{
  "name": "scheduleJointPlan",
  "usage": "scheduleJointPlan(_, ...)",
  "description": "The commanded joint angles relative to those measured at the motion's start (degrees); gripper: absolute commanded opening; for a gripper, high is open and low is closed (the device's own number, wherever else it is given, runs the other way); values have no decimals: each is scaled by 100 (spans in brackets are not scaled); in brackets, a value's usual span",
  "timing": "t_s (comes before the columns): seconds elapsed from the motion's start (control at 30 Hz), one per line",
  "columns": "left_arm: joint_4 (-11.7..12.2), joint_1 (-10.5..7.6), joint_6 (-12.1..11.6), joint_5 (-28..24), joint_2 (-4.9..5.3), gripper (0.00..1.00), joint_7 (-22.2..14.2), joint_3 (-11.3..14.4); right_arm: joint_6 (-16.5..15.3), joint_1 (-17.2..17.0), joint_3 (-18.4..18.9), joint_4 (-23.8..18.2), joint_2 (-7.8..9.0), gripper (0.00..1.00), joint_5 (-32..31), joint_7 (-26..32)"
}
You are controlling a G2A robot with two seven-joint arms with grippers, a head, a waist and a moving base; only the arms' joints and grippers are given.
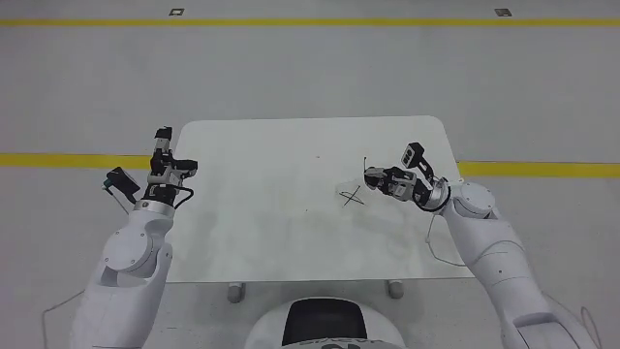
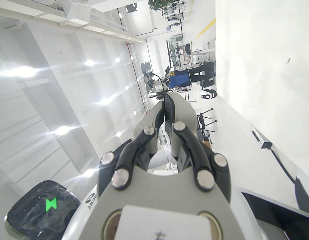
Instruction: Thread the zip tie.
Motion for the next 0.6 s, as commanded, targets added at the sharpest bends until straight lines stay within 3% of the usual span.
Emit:
scheduleJointPlan(0.0, 0, 0, 0, 0, 0, 100, 0, 0, 0, 0, 0, 0, 0, 0, 0, 0)
scheduleJointPlan(0.4, 0, 0, 0, 0, 0, 100, 0, 0, 0, 0, 0, 0, 0, 0, 0, 0)
scheduleJointPlan(0.5, -11, -9, -11, 30, 1, 100, -8, 4, -4, -84, -57, -230, 3, 0, -216, -392)
scheduleJointPlan(0.57, -135, -41, -293, 449, 6, 100, -116, 82, 162, -114, -89, -435, 23, 0, -497, -709)
